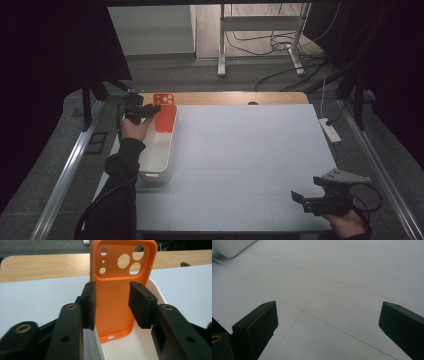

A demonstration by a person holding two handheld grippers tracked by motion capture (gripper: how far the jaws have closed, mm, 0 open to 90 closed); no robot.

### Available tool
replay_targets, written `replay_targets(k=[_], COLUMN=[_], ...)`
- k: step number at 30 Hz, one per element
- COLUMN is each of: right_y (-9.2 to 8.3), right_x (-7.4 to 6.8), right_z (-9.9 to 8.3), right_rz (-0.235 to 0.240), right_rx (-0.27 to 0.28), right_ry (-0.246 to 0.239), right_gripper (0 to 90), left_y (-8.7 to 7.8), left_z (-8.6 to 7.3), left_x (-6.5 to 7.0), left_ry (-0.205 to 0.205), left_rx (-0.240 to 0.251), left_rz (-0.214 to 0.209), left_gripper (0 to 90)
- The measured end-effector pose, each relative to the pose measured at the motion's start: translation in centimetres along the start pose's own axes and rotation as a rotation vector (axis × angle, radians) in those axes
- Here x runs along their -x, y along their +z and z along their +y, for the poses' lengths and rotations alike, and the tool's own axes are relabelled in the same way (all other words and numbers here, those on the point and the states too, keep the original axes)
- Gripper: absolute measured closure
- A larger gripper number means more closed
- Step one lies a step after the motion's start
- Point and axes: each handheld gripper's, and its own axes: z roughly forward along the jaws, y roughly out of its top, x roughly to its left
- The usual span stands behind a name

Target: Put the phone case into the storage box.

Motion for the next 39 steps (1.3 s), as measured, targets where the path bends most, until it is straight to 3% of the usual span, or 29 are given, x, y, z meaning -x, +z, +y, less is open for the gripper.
replay_targets(k=[18, 28, 39], right_y=[0.0, 0.0, 0.1], right_x=[0.0, 0.0, 0.0], right_z=[0.0, 0.0, 0.0], right_rz=[0.001, 0.003, 0.005], right_rx=[-0.001, -0.002, -0.003], right_ry=[-0.006, -0.007, -0.006], right_gripper=[2.6, 2.6, 2.3], left_y=[-1.1, -1.8, -2.8], left_z=[-0.6, -1.1, -1.5], left_x=[-0.4, -0.3, 0.2], left_ry=[-0.010, 0.009, 0.056], left_rx=[0.019, 0.012, -0.008], left_rz=[-0.056, -0.094, -0.151], left_gripper=[36.4, 25.1, 11.5])
